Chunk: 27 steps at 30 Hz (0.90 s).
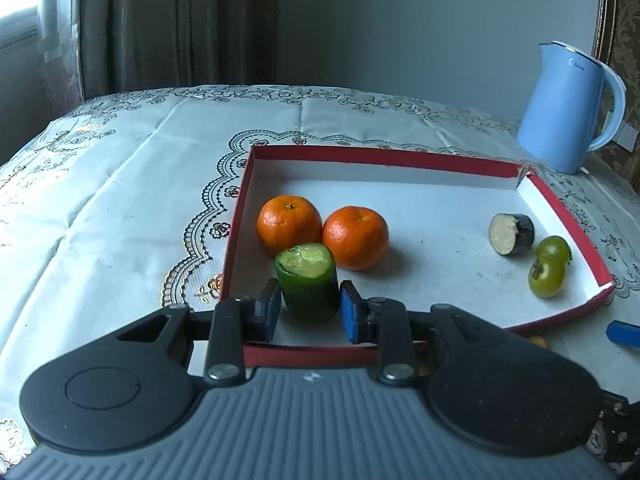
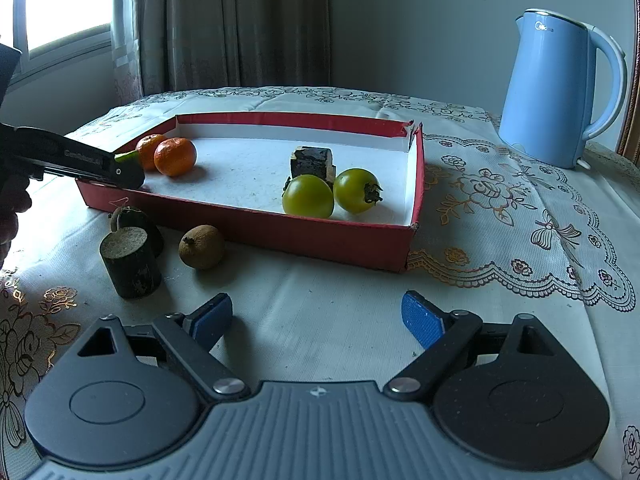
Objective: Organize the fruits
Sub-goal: 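Carry the cucumber piece into the tray beside the mandarins and release, then lift the left gripper up and away from the tray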
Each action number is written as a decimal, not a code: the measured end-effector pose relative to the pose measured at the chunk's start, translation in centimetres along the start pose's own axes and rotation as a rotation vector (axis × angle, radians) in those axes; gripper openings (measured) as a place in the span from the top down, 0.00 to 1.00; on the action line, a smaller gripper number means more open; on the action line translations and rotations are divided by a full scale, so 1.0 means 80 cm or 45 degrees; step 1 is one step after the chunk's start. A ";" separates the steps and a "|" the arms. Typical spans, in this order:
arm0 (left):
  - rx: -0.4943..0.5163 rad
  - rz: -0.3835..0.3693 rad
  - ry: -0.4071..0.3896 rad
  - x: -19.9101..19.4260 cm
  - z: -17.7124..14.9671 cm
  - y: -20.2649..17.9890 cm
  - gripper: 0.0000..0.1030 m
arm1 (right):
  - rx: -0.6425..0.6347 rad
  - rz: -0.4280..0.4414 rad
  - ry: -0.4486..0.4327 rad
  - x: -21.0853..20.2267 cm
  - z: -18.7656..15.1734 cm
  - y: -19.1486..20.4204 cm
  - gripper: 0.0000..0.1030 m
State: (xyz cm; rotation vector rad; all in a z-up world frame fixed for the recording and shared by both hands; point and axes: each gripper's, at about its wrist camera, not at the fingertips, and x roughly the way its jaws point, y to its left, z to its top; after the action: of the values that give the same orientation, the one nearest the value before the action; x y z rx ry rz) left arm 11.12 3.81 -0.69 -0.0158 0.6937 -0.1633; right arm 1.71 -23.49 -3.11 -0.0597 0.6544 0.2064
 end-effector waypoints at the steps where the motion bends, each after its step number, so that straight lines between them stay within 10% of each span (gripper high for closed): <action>1: -0.002 -0.001 0.003 0.002 0.000 0.000 0.72 | 0.000 0.000 0.000 0.000 0.000 0.000 0.10; 13: 0.038 0.028 -0.012 0.006 -0.004 -0.007 0.72 | 0.000 0.001 0.000 0.000 0.000 0.000 0.10; 27: 0.099 0.048 -0.088 -0.022 -0.011 -0.016 0.29 | 0.000 0.001 0.001 0.000 0.000 0.000 0.09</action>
State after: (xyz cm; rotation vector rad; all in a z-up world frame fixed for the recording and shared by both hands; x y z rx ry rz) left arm 9.04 2.89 -0.16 0.0658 0.6178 -0.1525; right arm 1.73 -23.47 -3.11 -0.0595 0.6552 0.2072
